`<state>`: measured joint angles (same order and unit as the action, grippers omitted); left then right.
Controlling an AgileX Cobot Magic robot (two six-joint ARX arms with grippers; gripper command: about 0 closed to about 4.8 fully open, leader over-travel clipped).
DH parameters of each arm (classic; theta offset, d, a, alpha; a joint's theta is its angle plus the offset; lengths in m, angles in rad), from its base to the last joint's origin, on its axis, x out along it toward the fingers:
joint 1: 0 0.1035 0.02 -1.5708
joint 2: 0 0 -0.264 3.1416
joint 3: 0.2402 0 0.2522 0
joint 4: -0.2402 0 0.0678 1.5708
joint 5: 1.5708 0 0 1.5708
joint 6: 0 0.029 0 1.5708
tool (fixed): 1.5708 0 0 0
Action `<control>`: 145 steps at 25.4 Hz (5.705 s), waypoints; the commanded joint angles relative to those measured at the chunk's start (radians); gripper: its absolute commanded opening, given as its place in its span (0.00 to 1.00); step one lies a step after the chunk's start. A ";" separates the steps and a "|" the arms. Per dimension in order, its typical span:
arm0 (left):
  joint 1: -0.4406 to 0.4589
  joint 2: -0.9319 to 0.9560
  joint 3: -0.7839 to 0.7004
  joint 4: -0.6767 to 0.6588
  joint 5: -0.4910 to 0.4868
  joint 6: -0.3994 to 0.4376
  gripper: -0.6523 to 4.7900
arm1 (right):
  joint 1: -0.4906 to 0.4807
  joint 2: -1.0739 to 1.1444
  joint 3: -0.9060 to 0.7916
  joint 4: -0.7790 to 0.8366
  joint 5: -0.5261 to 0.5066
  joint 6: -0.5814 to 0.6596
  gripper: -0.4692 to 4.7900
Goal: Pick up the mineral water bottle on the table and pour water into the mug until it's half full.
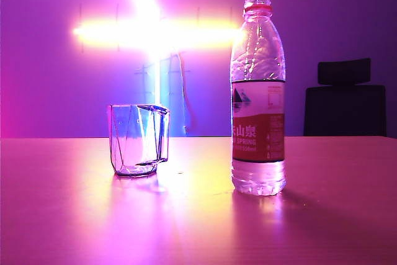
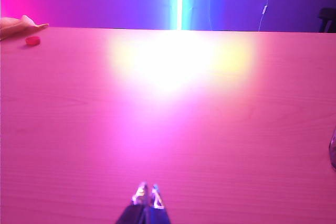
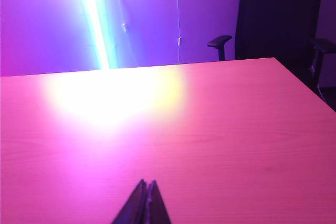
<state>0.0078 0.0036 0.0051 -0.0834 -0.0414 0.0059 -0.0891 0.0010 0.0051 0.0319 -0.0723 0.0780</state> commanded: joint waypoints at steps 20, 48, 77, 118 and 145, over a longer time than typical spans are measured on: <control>-0.605 0.141 0.004 0.010 -0.048 -0.003 0.12 | 0.003 0.002 0.008 0.097 -0.327 0.395 0.11; -0.728 0.160 0.004 0.010 -0.048 -0.003 0.12 | 0.607 1.376 0.219 0.975 -0.111 -0.029 1.00; -0.607 0.103 0.004 0.010 -0.052 -0.003 0.12 | 0.607 1.579 0.521 0.795 -0.074 -0.258 0.52; -0.605 0.011 0.004 0.010 -0.048 -0.003 0.12 | 0.663 1.785 1.072 0.401 0.498 -1.444 0.52; -0.597 0.005 0.004 0.010 -0.048 -0.003 0.12 | 0.662 1.785 1.072 0.445 0.569 -1.598 0.52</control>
<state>-0.5892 0.0082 0.0048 -0.0868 -0.0906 0.0059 0.5716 1.7962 1.0660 0.4206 0.4900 -1.5215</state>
